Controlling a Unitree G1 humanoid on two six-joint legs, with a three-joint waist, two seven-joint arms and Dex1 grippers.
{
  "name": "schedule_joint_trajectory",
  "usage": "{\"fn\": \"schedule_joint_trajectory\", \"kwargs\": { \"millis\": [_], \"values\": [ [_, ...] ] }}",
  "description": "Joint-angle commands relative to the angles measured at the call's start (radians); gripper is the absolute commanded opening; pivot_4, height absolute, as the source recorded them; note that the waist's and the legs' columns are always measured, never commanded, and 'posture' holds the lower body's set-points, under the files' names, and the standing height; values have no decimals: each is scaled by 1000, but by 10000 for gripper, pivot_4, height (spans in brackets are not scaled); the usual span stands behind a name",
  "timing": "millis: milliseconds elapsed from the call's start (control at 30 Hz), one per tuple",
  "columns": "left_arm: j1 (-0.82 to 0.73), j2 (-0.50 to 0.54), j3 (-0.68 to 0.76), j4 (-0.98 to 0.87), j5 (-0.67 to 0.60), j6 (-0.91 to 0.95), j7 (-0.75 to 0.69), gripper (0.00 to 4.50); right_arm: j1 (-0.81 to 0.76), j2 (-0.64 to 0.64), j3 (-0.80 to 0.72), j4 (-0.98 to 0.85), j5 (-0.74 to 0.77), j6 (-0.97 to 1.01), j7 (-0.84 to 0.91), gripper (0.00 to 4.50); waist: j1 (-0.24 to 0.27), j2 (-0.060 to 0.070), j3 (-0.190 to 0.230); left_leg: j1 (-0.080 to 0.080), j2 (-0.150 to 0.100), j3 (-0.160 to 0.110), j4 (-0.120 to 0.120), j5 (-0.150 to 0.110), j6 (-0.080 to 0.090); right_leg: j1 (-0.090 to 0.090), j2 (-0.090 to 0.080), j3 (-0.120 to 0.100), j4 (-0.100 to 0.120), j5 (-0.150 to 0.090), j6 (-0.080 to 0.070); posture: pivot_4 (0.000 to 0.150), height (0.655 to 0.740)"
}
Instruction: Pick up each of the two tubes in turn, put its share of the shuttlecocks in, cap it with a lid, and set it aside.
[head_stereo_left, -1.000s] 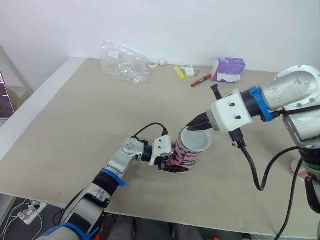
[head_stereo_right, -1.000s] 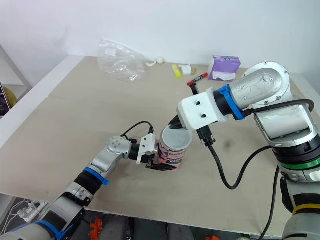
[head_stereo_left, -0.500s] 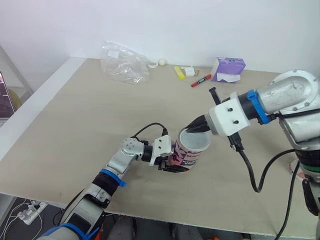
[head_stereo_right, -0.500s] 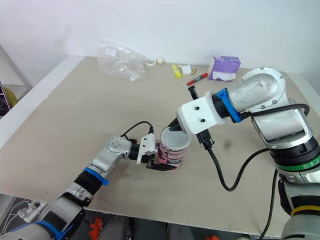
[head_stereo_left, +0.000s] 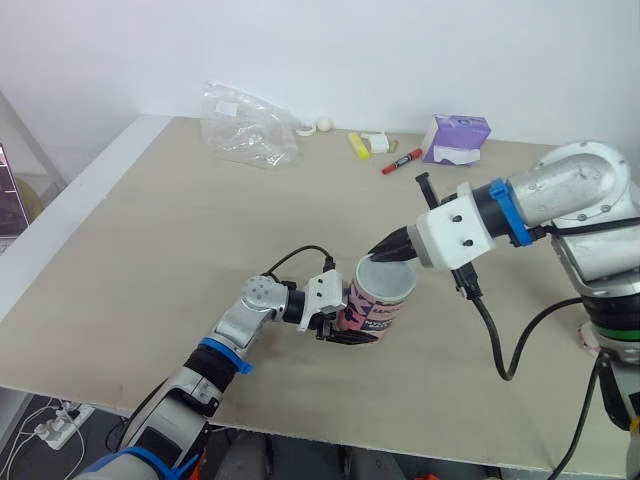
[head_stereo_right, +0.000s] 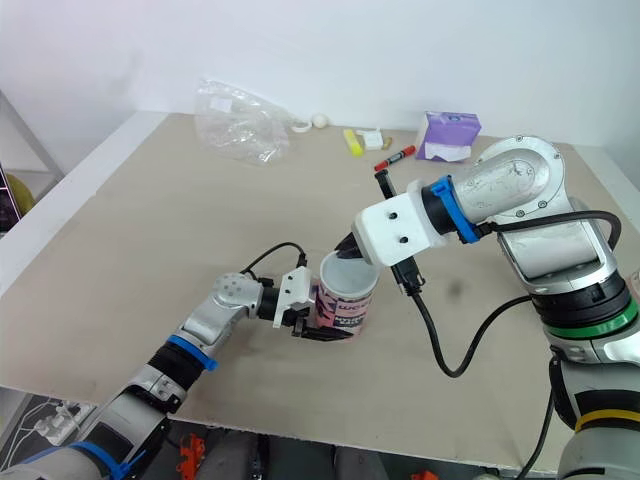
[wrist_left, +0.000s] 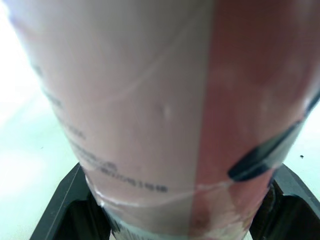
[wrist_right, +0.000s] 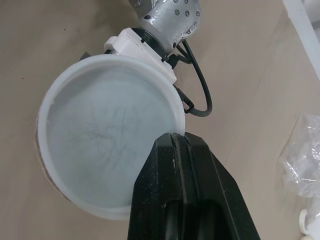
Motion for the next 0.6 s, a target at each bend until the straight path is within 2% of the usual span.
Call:
{"fn": "schedule_joint_trajectory", "kwargs": {
  "millis": [33, 600],
  "values": [
    [13, 16, -10, 43, 49, 29, 30, 28383, -14, -2, -10, 4, -16, -2, -6, 123, 0, 0, 0, 0, 0, 0, 0, 0, 0, 0, 0, 0, 0, 0, 0, 1500, 7400],
    [7, 19, -8, 49, 51, 28, 28, 28383, 27, -3, -47, -8, 18, 24, -38, 123, -1, 0, 0, 0, 0, 0, 0, 0, 0, 0, 0, 0, 0, 0, 0, 1500, 7400]
  ]
}}
